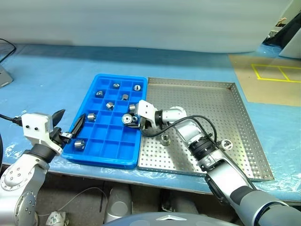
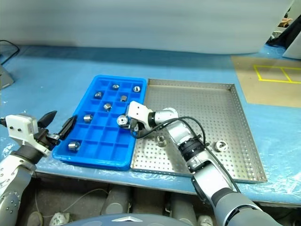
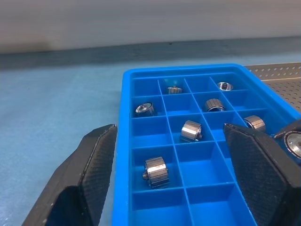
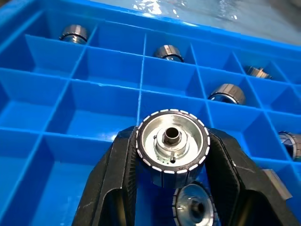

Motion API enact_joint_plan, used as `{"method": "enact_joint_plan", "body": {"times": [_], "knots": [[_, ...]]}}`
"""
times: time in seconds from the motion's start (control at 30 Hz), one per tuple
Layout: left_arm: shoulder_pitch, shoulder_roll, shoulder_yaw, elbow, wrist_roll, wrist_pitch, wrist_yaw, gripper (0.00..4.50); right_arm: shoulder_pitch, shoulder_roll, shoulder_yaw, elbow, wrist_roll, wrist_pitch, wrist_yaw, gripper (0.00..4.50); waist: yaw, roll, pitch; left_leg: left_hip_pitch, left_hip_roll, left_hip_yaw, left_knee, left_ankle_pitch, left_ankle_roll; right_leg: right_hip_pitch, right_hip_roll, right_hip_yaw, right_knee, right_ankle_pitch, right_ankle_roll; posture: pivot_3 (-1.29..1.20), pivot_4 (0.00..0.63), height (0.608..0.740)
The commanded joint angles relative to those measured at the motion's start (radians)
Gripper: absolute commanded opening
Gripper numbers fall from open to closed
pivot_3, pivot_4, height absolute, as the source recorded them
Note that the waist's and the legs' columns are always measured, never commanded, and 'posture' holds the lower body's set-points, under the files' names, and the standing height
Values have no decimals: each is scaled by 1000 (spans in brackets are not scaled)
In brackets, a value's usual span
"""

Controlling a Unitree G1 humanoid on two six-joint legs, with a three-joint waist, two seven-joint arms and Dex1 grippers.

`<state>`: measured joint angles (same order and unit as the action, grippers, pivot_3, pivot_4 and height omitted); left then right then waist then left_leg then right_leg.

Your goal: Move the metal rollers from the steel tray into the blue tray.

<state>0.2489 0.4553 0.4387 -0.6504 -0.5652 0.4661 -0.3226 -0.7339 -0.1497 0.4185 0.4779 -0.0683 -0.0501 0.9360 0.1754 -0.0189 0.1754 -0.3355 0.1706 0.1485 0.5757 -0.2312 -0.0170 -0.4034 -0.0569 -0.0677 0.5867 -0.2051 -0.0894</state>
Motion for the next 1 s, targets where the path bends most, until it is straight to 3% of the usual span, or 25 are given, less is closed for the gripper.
{"method": "enact_joint_plan", "body": {"times": [0.03,0.43,0.63,1.0], "knots": [[-11,1,2,-13,1,-10,0,3794,-18,-12,12,21,-37,-53,-10,1640,-1,0,0,0,0,0,0,0,0,0,0,0,0,0,0,322,150,740],[-58,-10,-62,54,37,-47,-30,3794,-59,-76,69,-1,-80,21,119,1640,0,0,0,1,0,0,0,0,0,2,0,0,0,0,0,302,150,740],[-75,-15,-81,98,57,-77,-51,3794,-140,-54,89,44,-115,58,103,1640,-1,0,0,2,0,0,0,0,0,2,0,0,1,0,0,290,150,740],[-142,-43,-144,117,69,-85,-49,3794,-336,-66,186,139,-182,208,294,1640,-1,0,0,0,0,0,1,0,0,1,0,0,1,0,0,265,150,740]]}}
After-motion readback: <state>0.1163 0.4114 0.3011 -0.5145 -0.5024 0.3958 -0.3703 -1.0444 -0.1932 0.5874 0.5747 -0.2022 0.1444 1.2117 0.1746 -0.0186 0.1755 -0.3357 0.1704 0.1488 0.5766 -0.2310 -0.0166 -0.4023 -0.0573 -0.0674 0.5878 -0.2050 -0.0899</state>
